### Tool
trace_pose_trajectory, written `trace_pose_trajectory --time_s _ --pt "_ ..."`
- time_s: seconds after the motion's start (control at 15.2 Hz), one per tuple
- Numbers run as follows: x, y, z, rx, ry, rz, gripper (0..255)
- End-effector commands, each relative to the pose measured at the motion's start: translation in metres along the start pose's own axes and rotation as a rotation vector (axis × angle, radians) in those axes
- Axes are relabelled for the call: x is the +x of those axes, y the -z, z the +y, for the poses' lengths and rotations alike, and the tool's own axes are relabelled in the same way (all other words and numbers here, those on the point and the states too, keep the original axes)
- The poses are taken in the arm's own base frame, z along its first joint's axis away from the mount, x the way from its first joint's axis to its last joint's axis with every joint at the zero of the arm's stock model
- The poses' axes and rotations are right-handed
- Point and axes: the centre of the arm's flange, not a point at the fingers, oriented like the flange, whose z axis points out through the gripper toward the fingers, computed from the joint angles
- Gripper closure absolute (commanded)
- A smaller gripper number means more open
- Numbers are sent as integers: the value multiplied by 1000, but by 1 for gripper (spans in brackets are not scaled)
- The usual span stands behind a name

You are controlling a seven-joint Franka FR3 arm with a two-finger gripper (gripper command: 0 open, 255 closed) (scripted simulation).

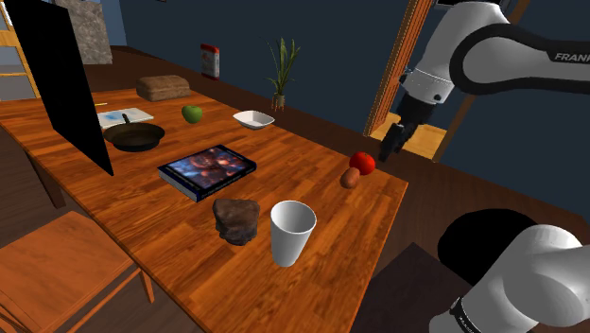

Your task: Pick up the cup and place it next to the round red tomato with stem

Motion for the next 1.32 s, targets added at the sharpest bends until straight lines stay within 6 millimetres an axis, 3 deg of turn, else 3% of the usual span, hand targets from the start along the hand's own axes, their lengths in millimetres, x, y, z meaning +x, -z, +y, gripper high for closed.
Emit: trace_pose_trajectory --time_s 0.0,1.06,1.25 --pt "8 -18 -14 18 -4 -8 0" --pt "87 -150 -145 154 -33 -78 0" --pt "90 -165 -153 160 -34 -80 0"
